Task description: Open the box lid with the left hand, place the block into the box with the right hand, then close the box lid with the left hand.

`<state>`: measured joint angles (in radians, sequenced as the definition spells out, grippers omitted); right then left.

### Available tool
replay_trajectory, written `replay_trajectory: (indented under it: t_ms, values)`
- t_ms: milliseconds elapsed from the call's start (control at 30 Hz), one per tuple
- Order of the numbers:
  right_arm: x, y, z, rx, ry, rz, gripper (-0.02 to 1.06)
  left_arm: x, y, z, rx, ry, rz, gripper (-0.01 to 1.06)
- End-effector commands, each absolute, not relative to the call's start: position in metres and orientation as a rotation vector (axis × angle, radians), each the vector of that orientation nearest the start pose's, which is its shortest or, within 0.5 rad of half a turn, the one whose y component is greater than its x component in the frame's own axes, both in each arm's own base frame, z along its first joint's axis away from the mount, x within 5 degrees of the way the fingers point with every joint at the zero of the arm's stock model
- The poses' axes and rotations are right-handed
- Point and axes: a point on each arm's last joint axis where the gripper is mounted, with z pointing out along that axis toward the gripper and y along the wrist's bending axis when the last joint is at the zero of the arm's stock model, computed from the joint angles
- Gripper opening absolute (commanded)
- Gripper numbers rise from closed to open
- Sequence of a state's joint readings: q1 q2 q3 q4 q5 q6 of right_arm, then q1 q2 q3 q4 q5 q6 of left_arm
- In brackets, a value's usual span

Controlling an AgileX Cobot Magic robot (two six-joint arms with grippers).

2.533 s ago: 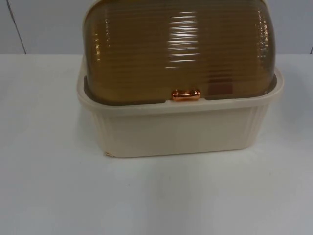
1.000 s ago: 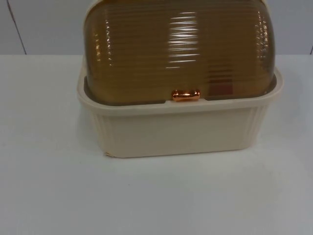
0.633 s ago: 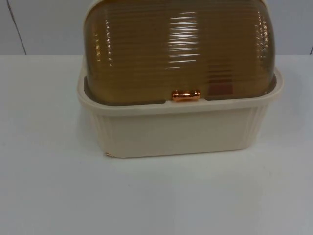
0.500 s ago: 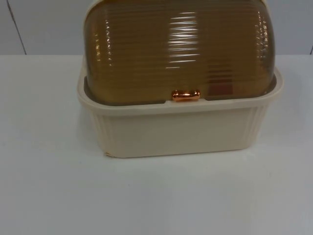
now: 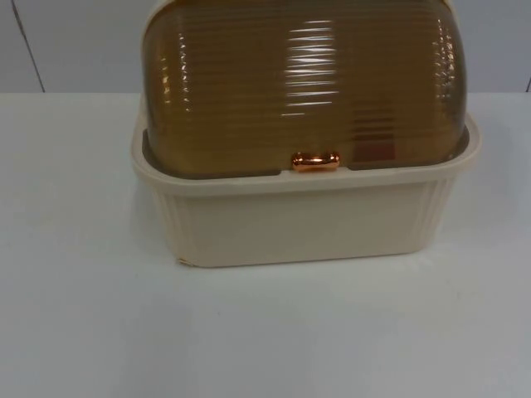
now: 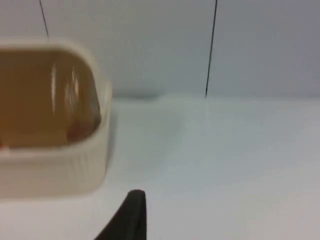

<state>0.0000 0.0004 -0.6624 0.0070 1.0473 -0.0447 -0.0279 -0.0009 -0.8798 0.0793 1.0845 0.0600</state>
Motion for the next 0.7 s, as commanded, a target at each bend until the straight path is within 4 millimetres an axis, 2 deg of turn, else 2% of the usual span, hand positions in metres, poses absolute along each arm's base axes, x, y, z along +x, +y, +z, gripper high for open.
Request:
replay_trajectory:
  t_ms: [0, 100, 133, 500, 667]
  values:
    - [-0.021, 0.001, 0.308, -0.037, 1.933, -0.018, 1.05, -0.058, 0.008, 0.356, 0.051, 1.764, 0.098, 1.05]
    - [-0.015, 0.001, 0.297, -0.038, 1.982, -0.017, 1.05, -0.045, 0.008, 0.337, 0.053, 1.867, 0.097, 1.05]
    - [-0.015, 0.001, 0.297, -0.038, 1.982, -0.017, 1.05, -0.045, 0.008, 0.337, 0.053, 1.867, 0.097, 1.05]
    - [-0.008, 0.0, 0.282, -0.038, 2.041, -0.023, 1.05, -0.006, 0.006, 0.276, 0.038, 2.069, 0.07, 1.05]
    - [-0.007, 0.0, 0.28, -0.038, 2.048, -0.023, 1.05, -0.005, 0.006, 0.275, 0.025, 2.062, 0.066, 1.05]
